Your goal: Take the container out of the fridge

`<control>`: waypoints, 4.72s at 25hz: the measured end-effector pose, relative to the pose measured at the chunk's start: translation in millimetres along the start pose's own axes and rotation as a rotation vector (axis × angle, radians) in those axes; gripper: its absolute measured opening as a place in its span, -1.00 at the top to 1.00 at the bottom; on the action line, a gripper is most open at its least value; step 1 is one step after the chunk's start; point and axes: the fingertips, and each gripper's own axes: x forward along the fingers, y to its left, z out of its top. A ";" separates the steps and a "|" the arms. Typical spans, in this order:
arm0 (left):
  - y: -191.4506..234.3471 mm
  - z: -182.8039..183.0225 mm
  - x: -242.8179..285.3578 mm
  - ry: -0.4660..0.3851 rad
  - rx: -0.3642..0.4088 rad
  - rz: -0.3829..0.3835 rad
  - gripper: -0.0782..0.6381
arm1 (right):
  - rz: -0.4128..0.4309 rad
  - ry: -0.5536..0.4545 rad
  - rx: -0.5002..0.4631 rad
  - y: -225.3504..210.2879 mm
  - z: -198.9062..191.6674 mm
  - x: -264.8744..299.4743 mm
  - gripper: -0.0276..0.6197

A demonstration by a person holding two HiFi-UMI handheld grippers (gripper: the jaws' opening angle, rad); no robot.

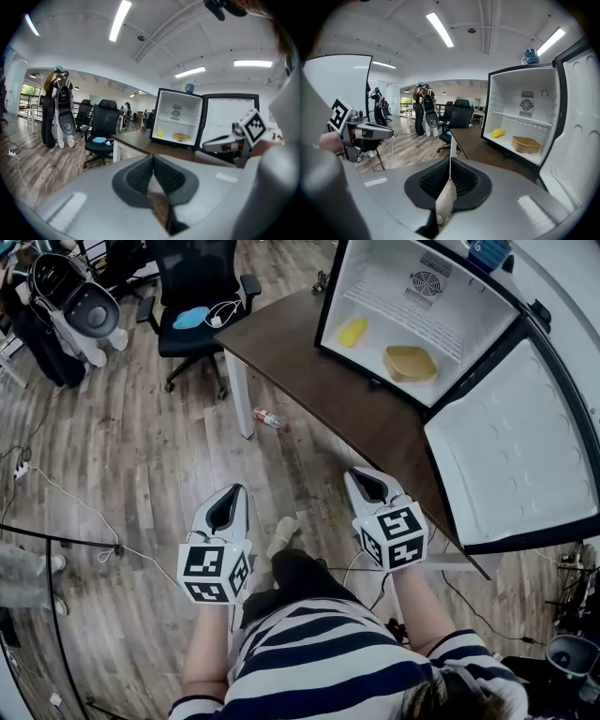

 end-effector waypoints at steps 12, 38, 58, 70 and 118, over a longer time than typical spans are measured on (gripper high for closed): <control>24.5 47.5 118.9 0.033 0.054 -0.080 0.78 | 0.010 -0.014 0.002 -54.3 44.1 124.1 0.84; -44.5 70.8 352.7 0.149 0.158 -0.390 0.78 | -0.360 0.112 0.086 -280.1 6.7 186.8 0.76; -75.0 53.4 431.1 0.205 0.158 -0.490 0.78 | -0.483 0.216 -0.105 -368.8 12.9 229.0 0.64; -72.9 50.0 445.4 0.207 0.141 -0.481 0.78 | -0.409 0.327 -0.194 -373.2 0.4 242.4 0.72; -24.8 121.3 374.6 0.129 0.139 -0.456 0.78 | -0.331 0.282 -0.112 -222.5 30.6 153.7 0.86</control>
